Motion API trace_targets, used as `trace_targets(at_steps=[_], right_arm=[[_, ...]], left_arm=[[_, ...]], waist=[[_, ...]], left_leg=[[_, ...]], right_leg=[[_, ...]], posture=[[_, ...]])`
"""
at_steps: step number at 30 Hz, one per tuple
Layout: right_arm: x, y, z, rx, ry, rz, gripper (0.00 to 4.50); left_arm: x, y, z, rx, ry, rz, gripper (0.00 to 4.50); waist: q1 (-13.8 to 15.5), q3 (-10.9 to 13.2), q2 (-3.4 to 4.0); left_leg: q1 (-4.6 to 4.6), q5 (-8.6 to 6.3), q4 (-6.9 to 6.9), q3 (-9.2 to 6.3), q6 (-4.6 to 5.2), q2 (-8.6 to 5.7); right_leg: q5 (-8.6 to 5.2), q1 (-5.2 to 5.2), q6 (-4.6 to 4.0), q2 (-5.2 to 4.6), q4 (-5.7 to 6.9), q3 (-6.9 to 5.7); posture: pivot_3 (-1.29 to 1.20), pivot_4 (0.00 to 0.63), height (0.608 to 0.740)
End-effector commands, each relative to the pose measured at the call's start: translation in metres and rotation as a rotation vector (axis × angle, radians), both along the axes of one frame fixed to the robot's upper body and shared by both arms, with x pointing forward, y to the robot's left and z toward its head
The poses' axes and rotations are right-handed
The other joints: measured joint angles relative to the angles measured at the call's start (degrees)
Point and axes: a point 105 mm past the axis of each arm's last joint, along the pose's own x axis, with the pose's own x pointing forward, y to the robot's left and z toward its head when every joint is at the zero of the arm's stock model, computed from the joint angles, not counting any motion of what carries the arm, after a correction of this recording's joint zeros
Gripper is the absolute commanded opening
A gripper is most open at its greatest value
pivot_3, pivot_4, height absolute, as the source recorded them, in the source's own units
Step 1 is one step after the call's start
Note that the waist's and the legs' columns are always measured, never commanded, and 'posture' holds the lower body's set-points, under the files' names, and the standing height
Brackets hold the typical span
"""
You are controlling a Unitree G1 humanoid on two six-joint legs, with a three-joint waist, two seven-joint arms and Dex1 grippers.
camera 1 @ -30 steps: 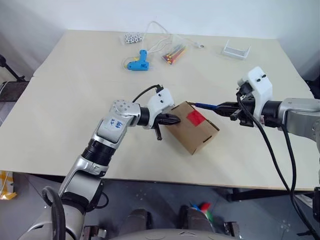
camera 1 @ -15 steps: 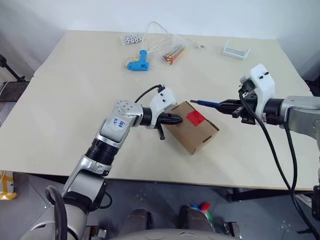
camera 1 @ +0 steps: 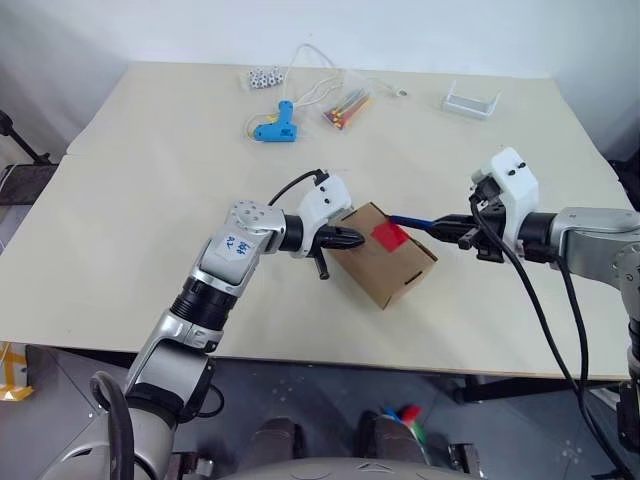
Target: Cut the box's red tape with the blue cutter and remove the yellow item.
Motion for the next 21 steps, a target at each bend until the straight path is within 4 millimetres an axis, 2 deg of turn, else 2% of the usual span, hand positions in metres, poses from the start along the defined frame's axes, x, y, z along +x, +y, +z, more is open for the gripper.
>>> trace_targets(at_steps=[1,8,17,21], right_arm=[[-0.01,-0.001,0.008,-0.018,0.006,0.026,0.17],[-0.015,-0.001,0.015,-0.05,0.051,0.03,0.17],[-0.02,-0.004,0.007,-0.07,0.127,0.011,0.17],[-0.024,-0.014,-0.002,-0.089,0.172,-0.017,0.17]], left_arm=[[0.003,0.002,-0.016,0.051,0.036,0.035,0.0],[0.005,0.0,-0.03,0.124,0.04,0.06,0.0],[-0.002,-0.004,-0.037,0.134,0.055,0.047,0.0],[-0.002,-0.003,-0.038,0.133,0.057,0.05,0.0]], waist=[[0.04,0.0,0.0],[0.07,-0.03,0.01],[0.27,-0.1,0.0],[0.33,-0.12,-0.02]], left_leg=[[0.0,0.0,0.0,-0.01,0.0,0.0],[0.01,0.0,0.04,-0.01,0.01,0.0],[0.02,0.0,0.04,-0.05,0.01,-0.01],[0.01,0.0,0.05,-0.07,0.01,-0.02]], right_leg=[[0.0,0.0,0.0,0.0,0.0,0.0],[0.01,0.02,-0.02,-0.02,0.0,0.04],[0.02,0.03,-0.03,-0.06,0.01,0.05],[0.02,0.04,-0.03,-0.06,0.01,0.03]], posture=[[0.0,0.15,0.74],[0.0,0.15,0.74],[0.0,0.15,0.74],[0.0,0.15,0.74]])
